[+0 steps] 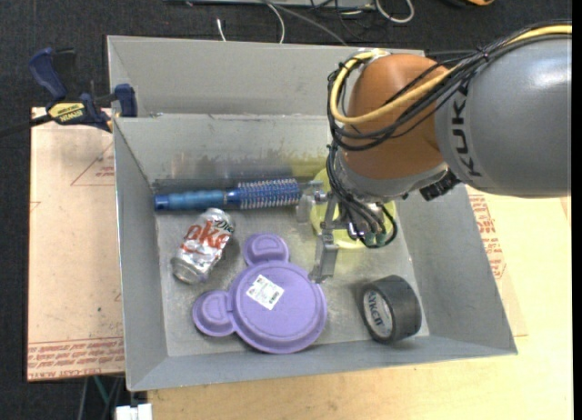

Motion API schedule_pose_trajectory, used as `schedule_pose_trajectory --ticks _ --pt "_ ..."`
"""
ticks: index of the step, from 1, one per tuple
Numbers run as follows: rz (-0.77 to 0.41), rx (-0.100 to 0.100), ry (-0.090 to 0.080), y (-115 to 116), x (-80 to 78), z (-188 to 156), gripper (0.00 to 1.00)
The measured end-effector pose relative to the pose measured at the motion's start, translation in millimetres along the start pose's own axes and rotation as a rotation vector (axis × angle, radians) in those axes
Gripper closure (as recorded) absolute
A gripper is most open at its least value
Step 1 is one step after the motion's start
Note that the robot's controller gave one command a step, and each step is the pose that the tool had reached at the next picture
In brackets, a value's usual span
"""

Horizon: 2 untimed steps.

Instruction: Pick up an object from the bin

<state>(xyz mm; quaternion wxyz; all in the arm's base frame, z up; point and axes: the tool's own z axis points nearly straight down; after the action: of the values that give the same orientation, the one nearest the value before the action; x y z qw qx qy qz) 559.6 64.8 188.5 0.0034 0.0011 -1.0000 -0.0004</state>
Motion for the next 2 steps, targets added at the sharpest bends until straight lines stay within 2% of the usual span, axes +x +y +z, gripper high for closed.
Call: schedule_pose_trajectory --ticks 1,2 --pt "0.002 0.000 -0.007 -0.5 -1.7 -4.2 0.00" --pt "0.043 0.000 -0.007 -104.7 -54.9 121.2 0.00"
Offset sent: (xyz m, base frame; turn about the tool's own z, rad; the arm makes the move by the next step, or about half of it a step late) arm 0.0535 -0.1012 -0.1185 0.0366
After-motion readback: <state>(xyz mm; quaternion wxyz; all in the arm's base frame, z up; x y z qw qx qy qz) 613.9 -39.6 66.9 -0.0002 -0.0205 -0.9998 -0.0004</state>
